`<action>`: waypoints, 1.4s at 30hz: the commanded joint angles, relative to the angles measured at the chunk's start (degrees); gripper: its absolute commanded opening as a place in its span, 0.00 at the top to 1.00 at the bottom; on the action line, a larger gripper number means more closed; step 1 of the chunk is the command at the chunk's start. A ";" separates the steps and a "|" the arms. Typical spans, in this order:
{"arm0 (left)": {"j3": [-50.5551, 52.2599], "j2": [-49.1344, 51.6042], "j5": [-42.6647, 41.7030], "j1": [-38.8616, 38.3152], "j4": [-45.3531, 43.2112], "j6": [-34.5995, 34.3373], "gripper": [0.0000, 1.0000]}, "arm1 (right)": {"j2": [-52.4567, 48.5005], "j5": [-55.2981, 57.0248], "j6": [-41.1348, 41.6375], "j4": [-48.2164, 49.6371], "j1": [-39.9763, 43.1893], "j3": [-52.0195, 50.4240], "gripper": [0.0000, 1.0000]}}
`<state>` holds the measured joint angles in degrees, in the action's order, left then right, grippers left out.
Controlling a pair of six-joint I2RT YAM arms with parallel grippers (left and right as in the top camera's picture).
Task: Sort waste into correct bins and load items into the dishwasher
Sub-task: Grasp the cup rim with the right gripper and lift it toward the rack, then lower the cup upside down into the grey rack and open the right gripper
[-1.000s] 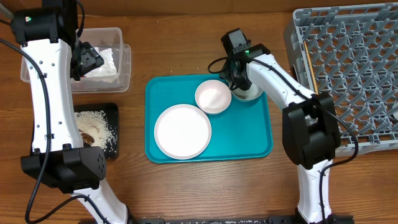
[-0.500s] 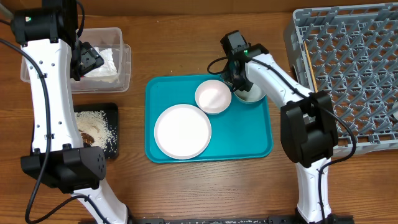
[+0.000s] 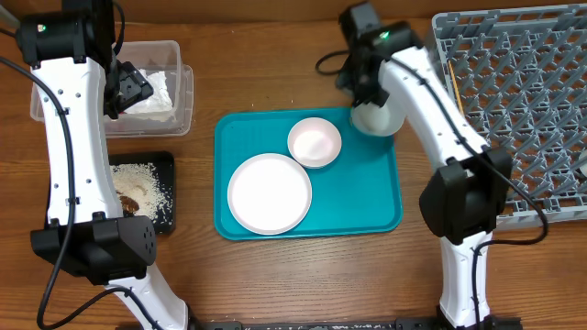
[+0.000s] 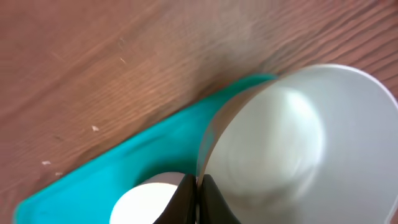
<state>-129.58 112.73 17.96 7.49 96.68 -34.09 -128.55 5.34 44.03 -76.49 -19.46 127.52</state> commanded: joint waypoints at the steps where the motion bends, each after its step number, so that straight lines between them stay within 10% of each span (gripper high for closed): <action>1: -0.98 -1.07 0.00 -0.39 0.09 0.68 0.00 | 2.21 -1.97 -4.44 -2.95 4.09 7.32 0.96; 15: -0.98 -1.07 0.00 -0.39 0.09 0.68 0.00 | 6.82 -29.81 -29.57 -3.04 40.35 16.31 0.96; 26: -0.98 -1.07 0.00 -0.37 0.11 0.68 0.00 | 3.06 -45.24 -29.22 18.88 58.77 10.86 0.96; 42: -0.98 -1.07 0.00 -0.37 0.11 0.68 0.00 | -12.28 -67.41 -13.31 45.44 60.70 9.51 0.96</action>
<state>-129.58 112.73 17.98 7.49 96.66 -34.09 -139.00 -54.68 25.23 -33.04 41.71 137.23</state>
